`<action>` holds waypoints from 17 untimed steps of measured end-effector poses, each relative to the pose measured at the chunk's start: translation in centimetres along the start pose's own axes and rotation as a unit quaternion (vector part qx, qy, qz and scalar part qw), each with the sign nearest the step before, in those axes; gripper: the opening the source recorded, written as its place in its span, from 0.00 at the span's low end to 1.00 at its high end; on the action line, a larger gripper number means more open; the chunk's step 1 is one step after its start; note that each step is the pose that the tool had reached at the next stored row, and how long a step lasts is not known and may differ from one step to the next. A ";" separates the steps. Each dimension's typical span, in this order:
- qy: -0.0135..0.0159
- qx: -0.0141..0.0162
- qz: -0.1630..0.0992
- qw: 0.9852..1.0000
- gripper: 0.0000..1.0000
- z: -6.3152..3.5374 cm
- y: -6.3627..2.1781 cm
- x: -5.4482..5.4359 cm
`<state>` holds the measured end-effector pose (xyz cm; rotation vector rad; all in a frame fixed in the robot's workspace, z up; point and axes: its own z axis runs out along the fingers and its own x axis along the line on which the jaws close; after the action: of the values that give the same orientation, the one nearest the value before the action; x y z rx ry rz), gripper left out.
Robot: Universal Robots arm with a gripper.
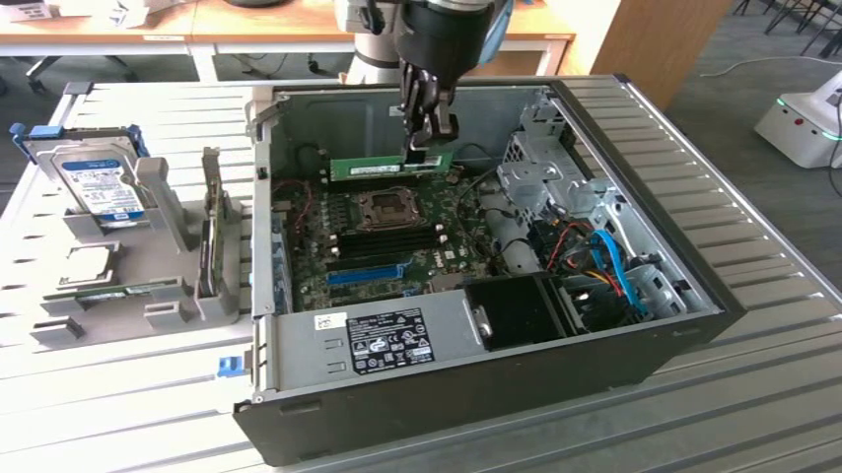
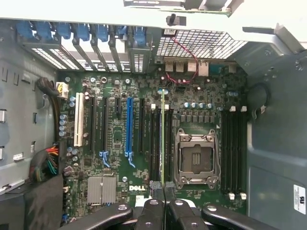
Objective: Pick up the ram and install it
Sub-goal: 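Insert the ram into the slot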
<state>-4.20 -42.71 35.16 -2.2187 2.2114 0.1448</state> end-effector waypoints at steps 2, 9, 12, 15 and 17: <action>0.000 0.000 0.000 1.000 0.12 0.35 -0.02 0.0; 0.000 0.000 0.000 1.000 0.12 1.37 -0.08 0.1; 0.000 0.000 0.000 1.000 0.12 1.73 -0.11 0.1; 0.000 0.000 0.000 1.000 0.12 2.04 -0.13 0.1; 0.000 0.000 0.000 1.000 0.12 2.22 -0.14 0.2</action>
<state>-4.20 -42.72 32.93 -2.2188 2.2115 0.1447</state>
